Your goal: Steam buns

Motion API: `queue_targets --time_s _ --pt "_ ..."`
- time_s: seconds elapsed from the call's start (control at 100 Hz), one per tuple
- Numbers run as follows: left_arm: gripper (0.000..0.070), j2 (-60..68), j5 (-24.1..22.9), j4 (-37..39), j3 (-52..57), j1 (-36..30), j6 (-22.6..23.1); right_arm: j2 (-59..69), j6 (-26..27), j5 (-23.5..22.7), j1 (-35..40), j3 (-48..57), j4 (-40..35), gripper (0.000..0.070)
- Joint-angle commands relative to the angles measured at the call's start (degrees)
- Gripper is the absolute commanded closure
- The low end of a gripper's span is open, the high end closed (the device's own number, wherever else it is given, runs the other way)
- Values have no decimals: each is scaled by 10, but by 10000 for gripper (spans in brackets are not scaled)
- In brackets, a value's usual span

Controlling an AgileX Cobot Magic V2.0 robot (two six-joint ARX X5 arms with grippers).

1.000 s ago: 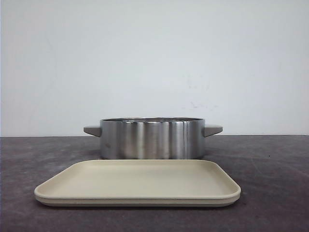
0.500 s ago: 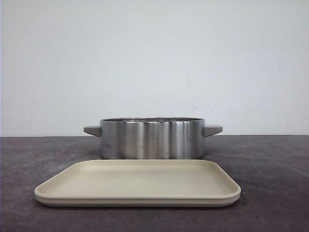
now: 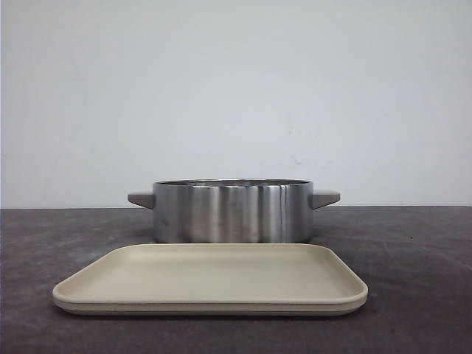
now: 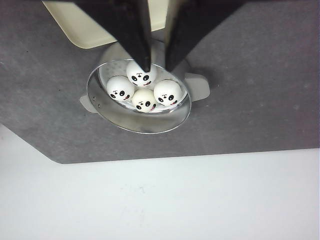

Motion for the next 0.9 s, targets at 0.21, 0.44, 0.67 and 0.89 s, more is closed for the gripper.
queue_targets --time_s 0.21,0.44,0.67,0.89 --pt "700 2 -2 7 7 -3 3 -87 0 102 -41 -8 -56 687" --pt "700 1 -2 8 7 -3 3 -243 -75 150 -152 -153 -59 687" --pt "700 1 -2 8 7 -3 3 -394 -75 209 -260 -325 -59 687" --pt "700 1 -2 8 7 -3 3 -508 -74 148 -349 -445 -59 688"
